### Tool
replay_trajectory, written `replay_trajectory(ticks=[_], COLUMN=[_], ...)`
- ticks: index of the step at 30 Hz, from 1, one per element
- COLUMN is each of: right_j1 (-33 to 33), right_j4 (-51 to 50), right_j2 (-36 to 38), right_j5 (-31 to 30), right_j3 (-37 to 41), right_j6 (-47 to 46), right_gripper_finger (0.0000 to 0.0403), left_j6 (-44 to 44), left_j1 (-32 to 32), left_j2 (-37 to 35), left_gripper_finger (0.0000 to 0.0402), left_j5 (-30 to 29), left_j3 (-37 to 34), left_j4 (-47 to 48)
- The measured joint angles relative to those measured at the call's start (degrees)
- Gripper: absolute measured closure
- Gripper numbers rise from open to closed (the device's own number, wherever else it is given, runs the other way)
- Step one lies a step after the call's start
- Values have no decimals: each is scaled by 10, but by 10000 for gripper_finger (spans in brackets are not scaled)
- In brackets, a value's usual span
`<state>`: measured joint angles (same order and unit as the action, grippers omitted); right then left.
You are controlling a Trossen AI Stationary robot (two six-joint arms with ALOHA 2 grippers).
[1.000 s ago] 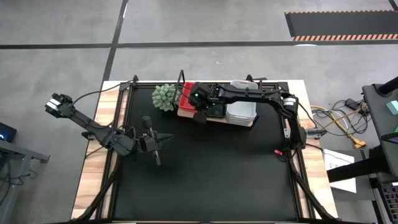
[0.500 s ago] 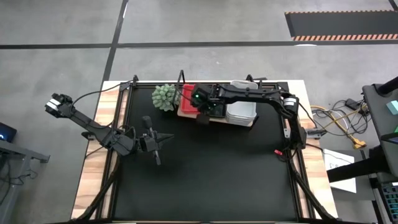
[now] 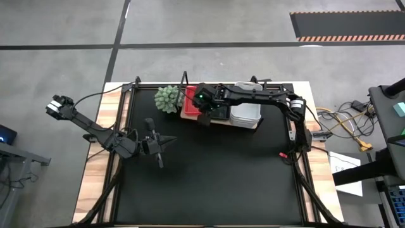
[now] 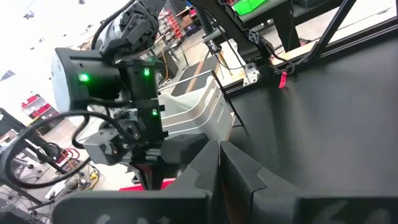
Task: Stack baskets on shelf by color
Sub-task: Adjust the stacked red baskets on the shelf
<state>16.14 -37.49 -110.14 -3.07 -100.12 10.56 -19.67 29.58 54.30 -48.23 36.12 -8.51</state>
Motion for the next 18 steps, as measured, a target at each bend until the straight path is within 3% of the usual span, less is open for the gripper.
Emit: replay_trajectory(ticks=[9,14,18], right_j1=[-17,-52,-104], right_j4=[10,-37,-68], right_j2=[37,82,131], right_j5=[-1,-7,-46], right_j3=[0,3,44], right_j6=[-4,-15,-52], right_gripper_finger=[394,394,394], left_j6=[-6,-7,-7], left_j1=[0,0,0], left_j2=[0,0,0], left_gripper_finger=[402,402,402], left_j5=[0,0,0], left_j3=[0,0,3], left_j4=[0,0,0])
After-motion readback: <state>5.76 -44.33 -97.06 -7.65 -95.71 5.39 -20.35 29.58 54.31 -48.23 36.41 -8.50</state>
